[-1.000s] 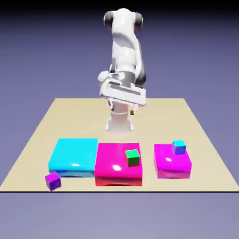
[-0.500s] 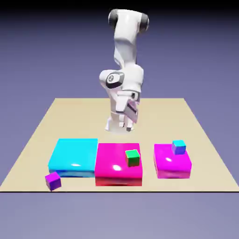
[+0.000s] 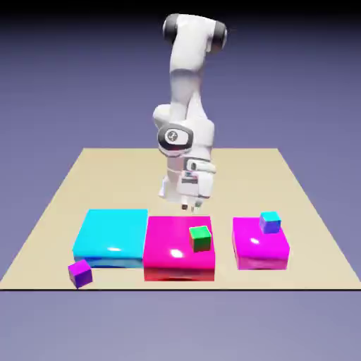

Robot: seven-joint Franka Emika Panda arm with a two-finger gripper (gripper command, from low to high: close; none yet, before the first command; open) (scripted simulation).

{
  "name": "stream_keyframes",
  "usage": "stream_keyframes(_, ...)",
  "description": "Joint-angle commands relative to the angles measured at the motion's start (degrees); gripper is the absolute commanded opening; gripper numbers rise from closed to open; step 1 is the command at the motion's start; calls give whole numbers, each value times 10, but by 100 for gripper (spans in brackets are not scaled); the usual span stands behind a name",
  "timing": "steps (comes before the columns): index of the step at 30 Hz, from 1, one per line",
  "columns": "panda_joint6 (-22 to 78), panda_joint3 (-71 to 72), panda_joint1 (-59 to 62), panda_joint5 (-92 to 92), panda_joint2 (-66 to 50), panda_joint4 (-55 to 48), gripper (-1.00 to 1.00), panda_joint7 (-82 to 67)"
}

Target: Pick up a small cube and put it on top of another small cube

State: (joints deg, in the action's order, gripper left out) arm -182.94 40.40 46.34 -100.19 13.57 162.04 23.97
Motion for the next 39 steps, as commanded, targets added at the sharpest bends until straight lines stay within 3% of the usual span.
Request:
stream_keyframes(1, -2, 10, 12, -25, -5, 0, 0, -5)
stream_keyframes(20, -42, 199, 233, -494, -97, 5, 0, -95)
stream_keyframes(35, 210, 106, 273, -310, -365, 22, 0, -465)
stream_keyframes(36, 210, 106, 273, -310, -365, 22, -100, -465)
stream_keyframes(39, 176, 118, 267, -335, -329, 20, -100, -415)
